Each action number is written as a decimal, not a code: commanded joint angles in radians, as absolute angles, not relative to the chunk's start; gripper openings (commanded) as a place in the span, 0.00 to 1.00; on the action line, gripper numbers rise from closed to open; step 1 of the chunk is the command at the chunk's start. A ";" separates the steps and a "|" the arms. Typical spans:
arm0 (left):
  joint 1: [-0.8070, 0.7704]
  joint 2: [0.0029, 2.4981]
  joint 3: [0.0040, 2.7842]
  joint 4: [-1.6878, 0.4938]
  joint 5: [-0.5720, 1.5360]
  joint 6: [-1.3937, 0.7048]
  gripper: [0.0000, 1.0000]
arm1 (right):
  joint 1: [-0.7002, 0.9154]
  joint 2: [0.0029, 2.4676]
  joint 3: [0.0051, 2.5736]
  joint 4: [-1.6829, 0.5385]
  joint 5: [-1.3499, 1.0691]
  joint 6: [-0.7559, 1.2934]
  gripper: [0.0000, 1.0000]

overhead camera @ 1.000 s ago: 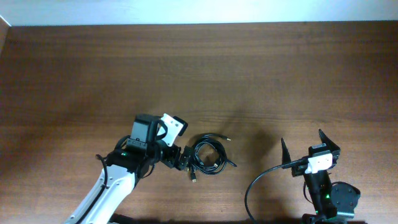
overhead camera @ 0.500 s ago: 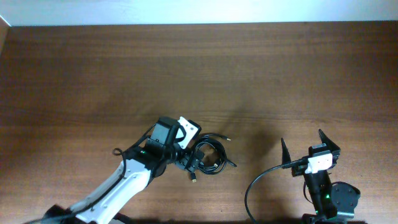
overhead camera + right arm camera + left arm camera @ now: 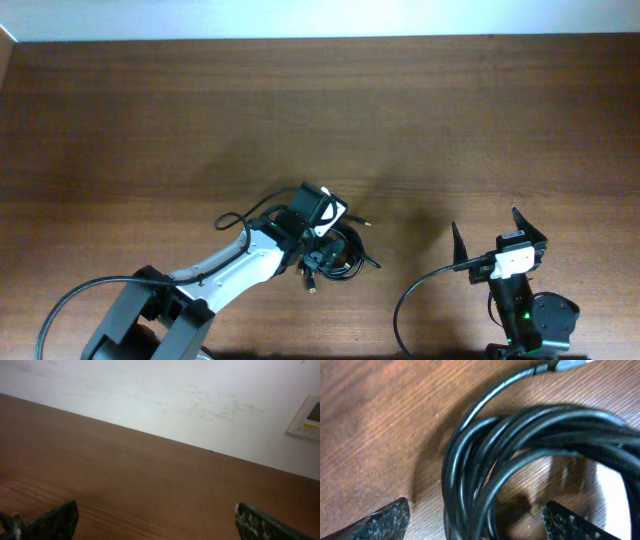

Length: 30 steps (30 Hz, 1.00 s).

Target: Untangle cables

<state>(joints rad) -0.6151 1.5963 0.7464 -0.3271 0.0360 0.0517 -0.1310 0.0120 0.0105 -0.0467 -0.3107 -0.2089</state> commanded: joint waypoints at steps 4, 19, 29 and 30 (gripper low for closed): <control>-0.619 1.629 0.763 -0.335 0.018 0.045 0.75 | -0.125 0.004 0.006 -0.053 -0.302 -0.206 0.99; -0.619 1.657 0.766 -0.309 0.018 0.061 0.18 | -0.125 0.004 0.006 -0.053 -0.302 -0.205 0.99; -0.619 1.581 0.949 -0.470 0.021 0.061 0.00 | -0.125 0.004 0.006 -0.053 -0.302 -0.206 0.99; -0.619 1.551 0.965 -0.468 0.020 0.061 0.00 | -0.125 0.004 0.006 -0.053 -0.302 -0.205 0.99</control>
